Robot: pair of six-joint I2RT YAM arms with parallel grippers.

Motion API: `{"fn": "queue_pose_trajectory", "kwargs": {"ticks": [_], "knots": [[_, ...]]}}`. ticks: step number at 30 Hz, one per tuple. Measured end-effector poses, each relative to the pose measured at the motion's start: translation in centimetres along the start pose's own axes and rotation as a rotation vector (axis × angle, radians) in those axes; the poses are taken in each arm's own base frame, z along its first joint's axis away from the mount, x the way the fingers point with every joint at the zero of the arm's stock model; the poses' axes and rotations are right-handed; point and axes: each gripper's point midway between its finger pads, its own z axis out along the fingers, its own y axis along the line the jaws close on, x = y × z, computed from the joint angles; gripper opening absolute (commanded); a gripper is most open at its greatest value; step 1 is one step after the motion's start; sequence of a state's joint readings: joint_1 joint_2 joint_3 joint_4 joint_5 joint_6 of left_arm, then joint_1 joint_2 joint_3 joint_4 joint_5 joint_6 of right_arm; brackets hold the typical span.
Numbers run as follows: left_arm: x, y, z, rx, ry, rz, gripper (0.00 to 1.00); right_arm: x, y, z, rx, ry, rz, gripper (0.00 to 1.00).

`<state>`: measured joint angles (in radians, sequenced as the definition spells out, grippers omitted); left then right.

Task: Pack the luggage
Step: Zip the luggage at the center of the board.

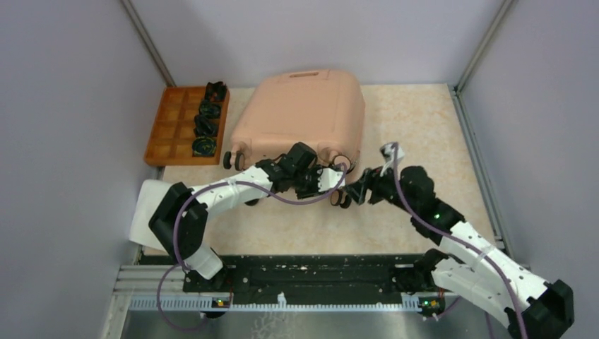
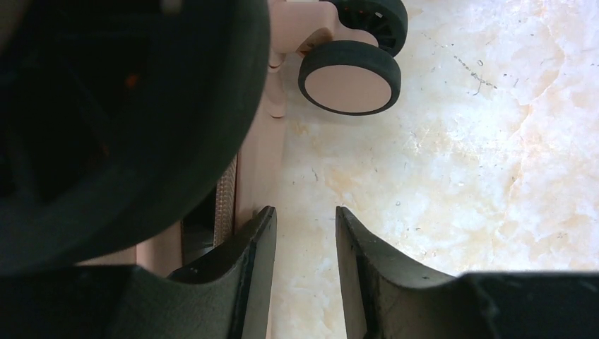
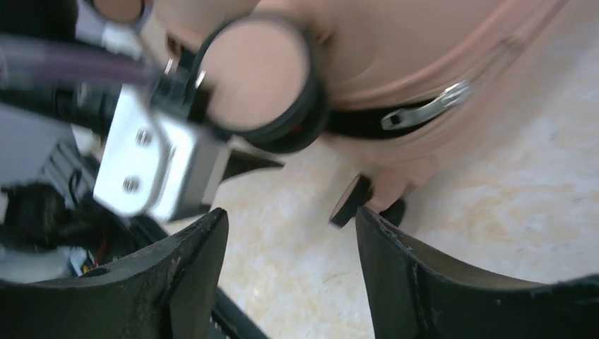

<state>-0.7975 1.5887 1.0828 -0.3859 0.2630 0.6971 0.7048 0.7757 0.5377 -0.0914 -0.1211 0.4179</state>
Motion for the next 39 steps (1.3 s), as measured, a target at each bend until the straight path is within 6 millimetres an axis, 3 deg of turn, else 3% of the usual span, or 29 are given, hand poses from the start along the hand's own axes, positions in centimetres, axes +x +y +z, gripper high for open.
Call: {"fn": "queue_pose_trajectory", "kwargs": {"ticks": [5, 7, 10, 17, 20, 24, 27, 30, 32, 35, 39], "knots": [[0.1, 0.0, 0.0, -0.008, -0.004, -0.002, 0.42, -4.9, -4.4, -1.1, 0.113, -0.079, 0.113, 0.69], [0.1, 0.0, 0.0, -0.011, -0.004, -0.002, 0.42, -5.4, -4.9, -0.9, 0.125, -0.058, 0.11, 0.68], [0.2, 0.1, -0.2, -0.013, -0.003, -0.003, 0.42, -5.2, -4.9, 0.1, 0.097, 0.005, 0.068, 0.62], [0.6, 0.1, -0.6, -0.013, 0.008, -0.014, 0.41, -2.5, -6.4, 2.0, 0.101, 0.165, 0.053, 0.45], [0.6, 0.1, -0.6, -0.012, 0.01, -0.014, 0.41, -2.3, -7.1, 2.3, 0.136, 0.169, 0.079, 0.55], [0.8, 0.2, -1.4, -0.009, 0.033, -0.044, 0.44, -4.0, -7.0, 2.4, 0.14, 0.068, 0.087, 0.57], [0.7, 1.1, -3.8, 0.005, 0.082, -0.112, 0.54, -5.2, -6.6, 2.6, 0.122, 0.017, 0.095, 0.61], [-1.3, 2.7, -7.1, -0.013, 0.077, -0.141, 0.69, -6.0, -6.2, 2.8, 0.105, -0.014, 0.097, 0.61], [-1.9, 3.8, -10.0, -0.058, 0.053, -0.155, 0.73, -6.5, -6.1, 2.9, 0.099, -0.035, 0.102, 0.62], [0.6, 4.9, -14.4, -0.133, 0.079, -0.208, 0.74, -6.9, -5.9, 2.7, 0.099, -0.057, 0.104, 0.62], [6.5, 7.0, -19.8, -0.291, 0.183, -0.315, 0.76, -6.9, -6.0, 1.7, 0.116, -0.087, 0.106, 0.62]]}}
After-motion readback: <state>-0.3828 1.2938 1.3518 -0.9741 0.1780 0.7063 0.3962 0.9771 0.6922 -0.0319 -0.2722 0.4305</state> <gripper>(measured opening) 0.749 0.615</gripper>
